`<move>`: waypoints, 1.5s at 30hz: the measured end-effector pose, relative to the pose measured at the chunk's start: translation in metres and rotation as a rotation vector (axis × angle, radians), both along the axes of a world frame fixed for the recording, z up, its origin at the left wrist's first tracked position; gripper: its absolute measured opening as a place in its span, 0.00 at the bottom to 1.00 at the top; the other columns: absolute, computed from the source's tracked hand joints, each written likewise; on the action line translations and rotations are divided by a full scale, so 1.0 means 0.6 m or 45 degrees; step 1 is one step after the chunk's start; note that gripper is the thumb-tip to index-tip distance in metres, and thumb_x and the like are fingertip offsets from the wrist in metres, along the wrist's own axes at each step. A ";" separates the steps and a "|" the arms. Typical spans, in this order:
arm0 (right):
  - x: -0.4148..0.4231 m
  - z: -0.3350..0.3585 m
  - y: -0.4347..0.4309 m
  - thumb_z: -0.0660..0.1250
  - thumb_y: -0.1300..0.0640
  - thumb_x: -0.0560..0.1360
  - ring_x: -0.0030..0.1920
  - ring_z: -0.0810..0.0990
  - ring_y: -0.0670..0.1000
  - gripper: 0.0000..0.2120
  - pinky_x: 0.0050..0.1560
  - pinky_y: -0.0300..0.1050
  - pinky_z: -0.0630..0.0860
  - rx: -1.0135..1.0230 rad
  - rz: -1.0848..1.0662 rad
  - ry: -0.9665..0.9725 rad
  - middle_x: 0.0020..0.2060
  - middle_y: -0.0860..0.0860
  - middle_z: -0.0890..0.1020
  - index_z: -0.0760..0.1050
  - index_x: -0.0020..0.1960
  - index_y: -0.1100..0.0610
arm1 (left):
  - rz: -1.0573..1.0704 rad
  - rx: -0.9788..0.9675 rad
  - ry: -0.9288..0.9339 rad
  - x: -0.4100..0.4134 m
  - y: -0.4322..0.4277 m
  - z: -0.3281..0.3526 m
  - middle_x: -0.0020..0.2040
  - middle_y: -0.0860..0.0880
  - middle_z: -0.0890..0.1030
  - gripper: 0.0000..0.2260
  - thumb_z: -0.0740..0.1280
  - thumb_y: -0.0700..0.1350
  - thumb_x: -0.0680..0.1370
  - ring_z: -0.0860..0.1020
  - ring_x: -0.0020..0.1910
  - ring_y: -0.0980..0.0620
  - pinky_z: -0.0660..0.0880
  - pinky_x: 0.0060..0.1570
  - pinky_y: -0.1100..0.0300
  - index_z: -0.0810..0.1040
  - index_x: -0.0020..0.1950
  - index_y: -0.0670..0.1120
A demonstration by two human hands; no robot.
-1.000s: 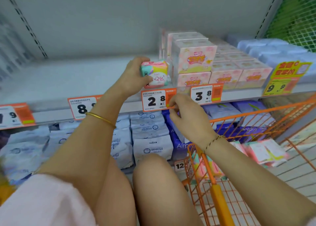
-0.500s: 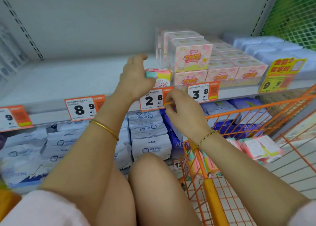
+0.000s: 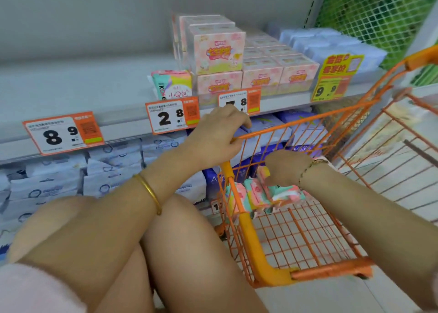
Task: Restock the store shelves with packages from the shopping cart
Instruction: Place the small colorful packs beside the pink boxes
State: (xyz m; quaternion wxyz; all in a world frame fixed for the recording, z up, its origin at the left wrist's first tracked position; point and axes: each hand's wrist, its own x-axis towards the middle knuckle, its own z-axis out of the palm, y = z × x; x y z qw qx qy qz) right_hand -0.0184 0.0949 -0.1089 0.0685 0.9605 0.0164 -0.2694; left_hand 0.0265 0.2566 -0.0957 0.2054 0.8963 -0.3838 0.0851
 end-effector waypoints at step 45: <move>0.038 0.101 0.164 0.64 0.66 0.76 0.35 0.81 0.52 0.18 0.35 0.44 0.81 2.236 -0.420 -0.462 0.49 0.58 0.79 0.65 0.64 0.61 | 0.501 -0.991 0.788 0.007 0.163 0.120 0.44 0.48 0.80 0.12 0.71 0.49 0.72 0.79 0.42 0.52 0.78 0.49 0.52 0.74 0.51 0.46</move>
